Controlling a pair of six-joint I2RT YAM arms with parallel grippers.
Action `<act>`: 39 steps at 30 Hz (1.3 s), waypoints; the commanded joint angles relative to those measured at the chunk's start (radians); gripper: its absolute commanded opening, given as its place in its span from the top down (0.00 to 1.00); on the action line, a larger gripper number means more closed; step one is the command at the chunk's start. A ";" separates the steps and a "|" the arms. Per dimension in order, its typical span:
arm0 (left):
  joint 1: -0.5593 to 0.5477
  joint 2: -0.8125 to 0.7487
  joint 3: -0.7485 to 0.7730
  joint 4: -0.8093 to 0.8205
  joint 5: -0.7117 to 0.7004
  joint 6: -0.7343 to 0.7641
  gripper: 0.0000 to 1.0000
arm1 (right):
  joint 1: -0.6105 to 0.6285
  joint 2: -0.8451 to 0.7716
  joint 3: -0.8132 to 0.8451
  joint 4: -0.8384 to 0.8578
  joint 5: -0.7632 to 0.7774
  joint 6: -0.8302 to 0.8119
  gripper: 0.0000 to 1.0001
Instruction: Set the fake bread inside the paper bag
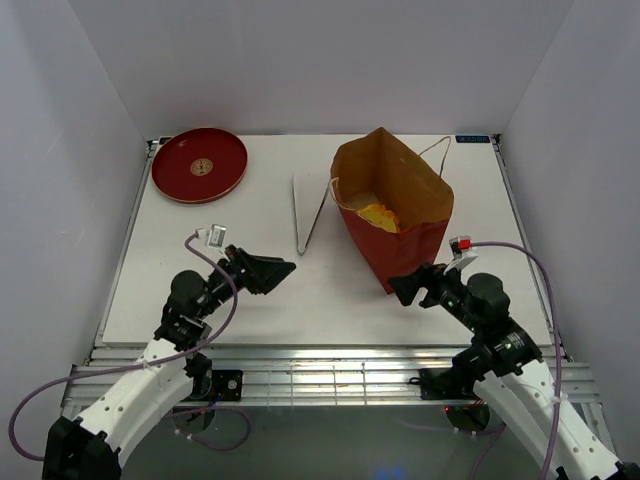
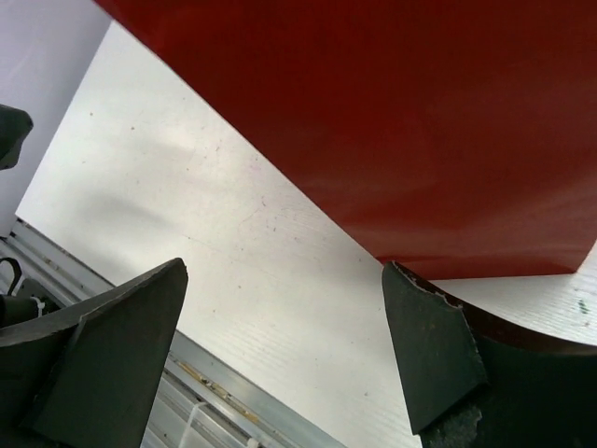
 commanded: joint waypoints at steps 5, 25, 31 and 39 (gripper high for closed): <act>0.010 -0.243 -0.181 0.195 0.103 -0.148 0.02 | 0.007 -0.302 -0.207 0.227 -0.012 0.053 0.10; 0.013 -0.326 -0.529 0.750 0.175 -0.410 0.02 | 0.006 -0.565 -0.610 0.338 -0.139 0.133 0.10; 0.013 -0.349 -0.528 0.750 0.232 -0.421 0.02 | 0.007 -0.565 -0.646 0.293 -0.143 0.158 0.10; 0.013 -0.373 -0.531 0.739 0.246 -0.426 0.02 | 0.007 -0.565 -0.655 0.246 -0.121 0.201 0.10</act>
